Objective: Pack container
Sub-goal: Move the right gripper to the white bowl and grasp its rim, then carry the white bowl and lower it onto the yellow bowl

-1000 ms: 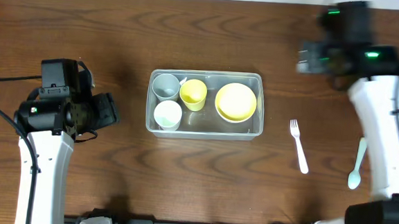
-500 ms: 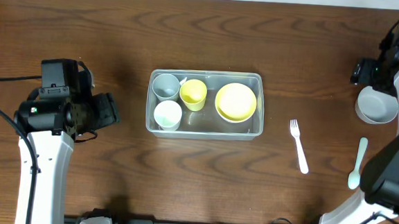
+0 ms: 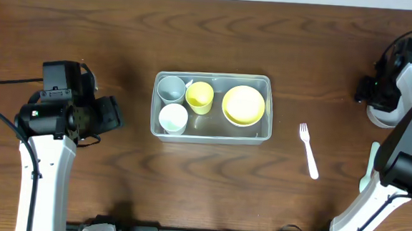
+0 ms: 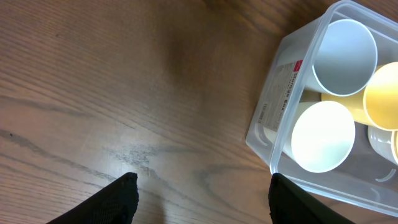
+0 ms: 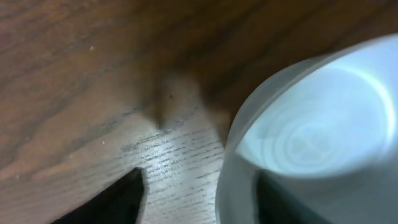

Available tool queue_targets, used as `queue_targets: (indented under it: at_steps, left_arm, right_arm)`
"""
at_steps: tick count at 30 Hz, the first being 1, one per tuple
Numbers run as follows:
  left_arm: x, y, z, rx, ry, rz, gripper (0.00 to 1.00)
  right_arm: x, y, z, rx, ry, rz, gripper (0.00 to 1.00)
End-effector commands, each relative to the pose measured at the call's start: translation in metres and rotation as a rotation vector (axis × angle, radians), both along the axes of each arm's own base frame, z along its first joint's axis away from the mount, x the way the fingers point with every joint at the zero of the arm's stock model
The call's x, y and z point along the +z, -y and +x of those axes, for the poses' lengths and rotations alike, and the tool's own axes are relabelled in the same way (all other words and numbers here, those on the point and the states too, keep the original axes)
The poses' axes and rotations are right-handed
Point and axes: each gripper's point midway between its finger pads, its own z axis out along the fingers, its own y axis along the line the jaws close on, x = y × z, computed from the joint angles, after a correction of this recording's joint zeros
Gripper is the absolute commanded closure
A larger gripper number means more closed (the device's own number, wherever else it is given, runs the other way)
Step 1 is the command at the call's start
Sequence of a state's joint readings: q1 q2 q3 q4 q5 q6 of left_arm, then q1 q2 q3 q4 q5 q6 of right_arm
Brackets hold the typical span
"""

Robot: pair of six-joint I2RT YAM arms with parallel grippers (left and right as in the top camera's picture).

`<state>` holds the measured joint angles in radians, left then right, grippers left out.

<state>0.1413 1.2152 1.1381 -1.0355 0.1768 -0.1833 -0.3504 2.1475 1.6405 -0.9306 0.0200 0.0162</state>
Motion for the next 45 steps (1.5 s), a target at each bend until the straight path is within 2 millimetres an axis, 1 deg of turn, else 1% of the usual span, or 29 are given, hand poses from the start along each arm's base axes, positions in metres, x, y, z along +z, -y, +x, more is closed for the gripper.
queue_targets:
  at_steps: [1, 3, 5, 11, 14, 16, 18, 20, 23, 25, 26, 28, 29, 30, 31, 33, 35, 36, 37, 40, 43, 45]
  left_arm:
    - [0.0, -0.002, -0.003, 0.008, 0.0, 0.004, 0.32]
    - [0.0, -0.002, -0.003, 0.008, 0.001, 0.004, 0.32]
    - [0.0, -0.002, -0.003, 0.008, 0.001, 0.004, 0.32]
    - [0.0, -0.002, -0.003, 0.008, 0.001, 0.004, 0.32]
    - [0.0, -0.002, -0.003, 0.008, 0.001, 0.004, 0.32]
    - [0.0, -0.002, -0.003, 0.007, 0.001, 0.004, 0.32]
    - [0.0, -0.002, -0.003, 0.007, 0.0, 0.004, 0.32]
    - [0.0, -0.002, -0.003, 0.007, 0.0, 0.004, 0.32]
    - [0.0, -0.002, -0.003, 0.007, 0.0, 0.004, 0.32]
    - [0.0, -0.002, -0.003, 0.007, 0.001, 0.004, 0.32]
    - [0.0, -0.002, -0.003, 0.007, 0.001, 0.004, 0.32]
    - [0.0, -0.002, -0.003, 0.007, 0.001, 0.004, 0.32]
    - [0.0, -0.002, -0.003, 0.007, 0.001, 0.004, 0.32]
    - [0.0, -0.002, -0.003, 0.007, 0.001, 0.004, 0.32]
    - [0.0, -0.002, -0.003, 0.007, 0.001, 0.004, 0.32]
    - [0.0, -0.002, -0.003, 0.007, 0.001, 0.004, 0.32]
    - [0.0, -0.002, -0.003, 0.007, 0.001, 0.004, 0.32]
    - [0.0, -0.002, -0.003, 0.007, 0.0, 0.004, 0.32]
    - [0.0, -0.002, -0.003, 0.007, 0.0, 0.004, 0.32]
    - [0.0, -0.002, -0.003, 0.007, 0.0, 0.004, 0.32]
    - [0.0, -0.002, -0.003, 0.007, 0.001, 0.004, 0.32]
    - [0.0, -0.002, -0.003, 0.007, 0.0, 0.004, 0.32]
  right_arm:
    - [-0.001, 0.0, 0.0, -0.008, 0.001, 0.01, 0.63]
    - [-0.001, 0.0, -0.001, -0.008, 0.0, 0.011, 0.76]
    - [-0.001, -0.001, 0.0, -0.007, 0.001, 0.011, 0.83]
    - [-0.001, -0.004, 0.001, 0.001, 0.003, 0.012, 0.96]
    - [0.0, -0.013, 0.005, 0.022, 0.004, 0.015, 0.99]
    - [0.002, -0.022, 0.008, 0.044, 0.01, 0.02, 0.99]
    - [0.011, -0.035, 0.013, 0.092, 0.03, 0.022, 0.99]
    - [0.026, -0.047, 0.019, 0.133, 0.064, 0.011, 0.99]
    - [0.064, -0.076, 0.029, 0.229, 0.149, -0.012, 0.99]
    - [0.094, -0.1, 0.032, 0.307, 0.214, -0.022, 0.99]
    - [0.114, -0.117, 0.032, 0.356, 0.258, -0.026, 0.99]
    - [0.143, -0.147, 0.029, 0.45, 0.32, -0.033, 0.99]
    - [0.158, -0.165, 0.026, 0.51, 0.356, -0.033, 0.99]
    - [0.17, -0.182, 0.023, 0.56, 0.385, -0.03, 0.99]
    - [0.184, -0.204, 0.017, 0.626, 0.419, -0.027, 0.99]
    - [0.2, -0.239, 0.005, 0.735, 0.454, -0.024, 0.99]
    - [0.206, -0.273, -0.01, 0.842, 0.46, -0.014, 0.99]
    - [0.205, -0.288, -0.017, 0.891, 0.454, -0.007, 0.99]
    - [0.203, -0.305, -0.027, 0.951, 0.439, 0.0, 0.99]
    - [0.189, -0.343, -0.055, 1.094, 0.375, 0.02, 0.99]
    - [0.173, -0.368, -0.075, 1.176, 0.311, 0.037, 0.99]
    - [0.162, -0.375, -0.082, 1.201, 0.279, 0.04, 0.99]
